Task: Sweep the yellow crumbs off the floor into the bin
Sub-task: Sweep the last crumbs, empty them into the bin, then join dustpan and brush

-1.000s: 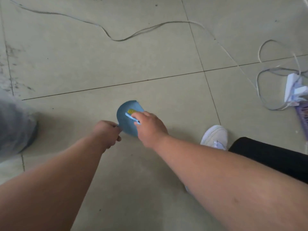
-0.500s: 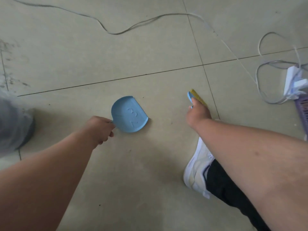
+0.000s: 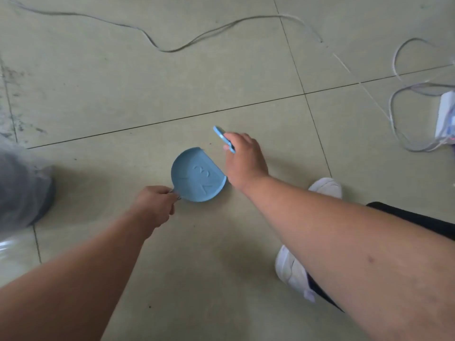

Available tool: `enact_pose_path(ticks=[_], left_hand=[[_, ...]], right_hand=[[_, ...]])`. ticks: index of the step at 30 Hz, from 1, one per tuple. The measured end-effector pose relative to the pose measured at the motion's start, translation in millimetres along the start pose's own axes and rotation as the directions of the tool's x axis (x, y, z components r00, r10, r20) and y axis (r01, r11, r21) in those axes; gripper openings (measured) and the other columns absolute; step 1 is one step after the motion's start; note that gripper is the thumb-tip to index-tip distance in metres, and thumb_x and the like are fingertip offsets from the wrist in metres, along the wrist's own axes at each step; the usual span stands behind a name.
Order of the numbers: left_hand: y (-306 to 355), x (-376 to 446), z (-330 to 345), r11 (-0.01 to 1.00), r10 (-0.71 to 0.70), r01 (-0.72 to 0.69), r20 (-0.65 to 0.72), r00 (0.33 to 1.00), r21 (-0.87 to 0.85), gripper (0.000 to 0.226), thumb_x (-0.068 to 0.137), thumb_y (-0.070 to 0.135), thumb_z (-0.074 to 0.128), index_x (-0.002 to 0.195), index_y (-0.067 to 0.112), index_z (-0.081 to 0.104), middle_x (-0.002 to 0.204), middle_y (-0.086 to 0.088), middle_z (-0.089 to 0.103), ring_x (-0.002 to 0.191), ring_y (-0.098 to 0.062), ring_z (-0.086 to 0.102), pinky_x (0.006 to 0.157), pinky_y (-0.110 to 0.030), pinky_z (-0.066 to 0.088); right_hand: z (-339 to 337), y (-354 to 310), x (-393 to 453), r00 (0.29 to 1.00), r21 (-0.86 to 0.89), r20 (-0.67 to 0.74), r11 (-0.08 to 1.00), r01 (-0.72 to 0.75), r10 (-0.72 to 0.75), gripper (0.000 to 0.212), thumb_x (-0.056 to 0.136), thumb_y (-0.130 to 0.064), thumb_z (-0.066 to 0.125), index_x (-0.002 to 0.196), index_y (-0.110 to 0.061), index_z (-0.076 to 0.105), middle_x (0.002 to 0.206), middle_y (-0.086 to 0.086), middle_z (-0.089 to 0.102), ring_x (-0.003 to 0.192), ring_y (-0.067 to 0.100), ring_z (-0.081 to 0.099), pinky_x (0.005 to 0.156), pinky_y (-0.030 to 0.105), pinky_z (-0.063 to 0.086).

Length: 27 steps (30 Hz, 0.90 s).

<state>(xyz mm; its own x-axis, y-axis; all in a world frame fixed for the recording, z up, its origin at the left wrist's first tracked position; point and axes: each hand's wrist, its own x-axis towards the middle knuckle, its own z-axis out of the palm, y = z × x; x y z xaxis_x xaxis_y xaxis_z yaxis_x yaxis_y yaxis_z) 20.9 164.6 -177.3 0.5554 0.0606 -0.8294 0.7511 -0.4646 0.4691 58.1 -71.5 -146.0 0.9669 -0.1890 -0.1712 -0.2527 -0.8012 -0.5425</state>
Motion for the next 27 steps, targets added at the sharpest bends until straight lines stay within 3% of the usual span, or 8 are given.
enact_pose_path(ticks=[2,6,10,14,17,20,24,27], left_hand=[[-13.5,-3.4,-15.7,1.000,-0.005,0.005,-0.038,0.999,-0.014,0.027,0.099,0.019,0.068,0.089,-0.004,0.077,0.062,-0.014,0.057,0.043,-0.020,0.040,0.044,-0.019,0.029],[-18.1,-3.4,-33.7,0.999,-0.016,0.014,-0.065,0.998,-0.030,0.023,0.100,0.018,0.067,0.094,-0.001,0.078,0.063,-0.014,0.055,0.041,-0.019,0.037,0.040,-0.017,0.027],[-4.3,2.2,-27.2,1.000,-0.019,0.019,-0.063,0.998,-0.003,0.024,0.101,0.019,0.063,0.094,0.002,0.078,0.066,-0.014,0.059,0.046,-0.022,0.041,0.047,-0.022,0.031],[5.5,-2.9,-19.6,1.000,-0.012,0.012,-0.060,0.998,-0.013,0.027,0.099,0.023,0.064,0.098,-0.001,0.077,0.064,-0.012,0.055,0.045,-0.021,0.037,0.044,-0.019,0.028],[6.3,-10.3,-19.0,0.999,-0.019,0.018,-0.037,0.999,-0.036,0.031,0.098,0.025,0.067,0.103,-0.004,0.076,0.064,-0.010,0.052,0.044,-0.020,0.035,0.042,-0.018,0.025],[8.0,-33.5,-38.4,0.999,0.002,-0.004,-0.040,0.999,-0.048,0.030,0.097,0.026,0.070,0.102,-0.003,0.077,0.062,-0.010,0.052,0.045,-0.020,0.036,0.045,-0.019,0.025],[24.3,-74.9,-73.8,0.996,0.054,-0.057,-0.042,0.998,-0.070,0.024,0.097,0.025,0.070,0.102,0.004,0.080,0.066,-0.010,0.053,0.045,-0.019,0.037,0.044,-0.019,0.025],[41.7,-116.9,-111.6,0.991,0.113,-0.115,-0.032,0.993,-0.068,0.024,0.098,0.027,0.070,0.099,0.005,0.080,0.067,-0.010,0.053,0.045,-0.018,0.036,0.048,-0.022,0.025]], right_hand=[[-10.5,21.5,18.4,0.998,-0.057,-0.028,0.997,-0.053,0.052,0.036,0.097,-0.014,0.056,0.131,-0.020,0.065,0.120,0.009,0.065,0.110,0.035,0.056,0.093,0.037,0.047],[-13.0,41.5,26.4,0.991,-0.176,0.046,0.978,-0.115,0.125,0.041,0.098,-0.017,0.051,0.138,-0.023,0.060,0.127,0.011,0.062,0.115,0.038,0.052,0.098,0.037,0.044],[10.6,7.0,-3.2,0.974,-0.219,0.223,0.971,0.095,-0.044,0.041,0.093,-0.019,0.053,0.133,-0.022,0.063,0.133,0.010,0.061,0.116,0.040,0.051,0.101,0.040,0.045],[36.4,-38.3,-56.6,0.910,-0.084,0.386,0.977,0.196,-0.150,0.045,0.092,-0.020,0.057,0.137,-0.027,0.061,0.136,0.006,0.061,0.120,0.036,0.048,0.108,0.039,0.042],[37.3,-51.0,-72.1,0.935,0.051,0.349,0.998,0.043,-0.058,0.037,0.097,-0.020,0.054,0.132,-0.024,0.064,0.122,0.008,0.065,0.112,0.036,0.053,0.099,0.040,0.047],[3.5,-72.8,-67.0,0.942,0.143,0.331,0.985,-0.102,0.049,0.029,0.099,-0.023,0.053,0.123,-0.022,0.069,0.108,0.004,0.069,0.098,0.026,0.061,0.088,0.033,0.051],[-59.0,-99.4,-54.0,0.969,0.256,0.149,0.938,-0.232,0.199,0.020,0.083,-0.026,0.057,0.082,-0.008,0.065,0.065,-0.001,0.059,0.062,0.022,0.054,0.062,0.030,0.050],[-101.2,-134.6,-57.3,0.947,0.445,0.094,0.838,-0.316,0.307,0.023,0.076,-0.029,0.061,0.086,-0.012,0.074,0.068,0.007,0.070,0.060,0.027,0.069,0.063,0.045,0.065]])
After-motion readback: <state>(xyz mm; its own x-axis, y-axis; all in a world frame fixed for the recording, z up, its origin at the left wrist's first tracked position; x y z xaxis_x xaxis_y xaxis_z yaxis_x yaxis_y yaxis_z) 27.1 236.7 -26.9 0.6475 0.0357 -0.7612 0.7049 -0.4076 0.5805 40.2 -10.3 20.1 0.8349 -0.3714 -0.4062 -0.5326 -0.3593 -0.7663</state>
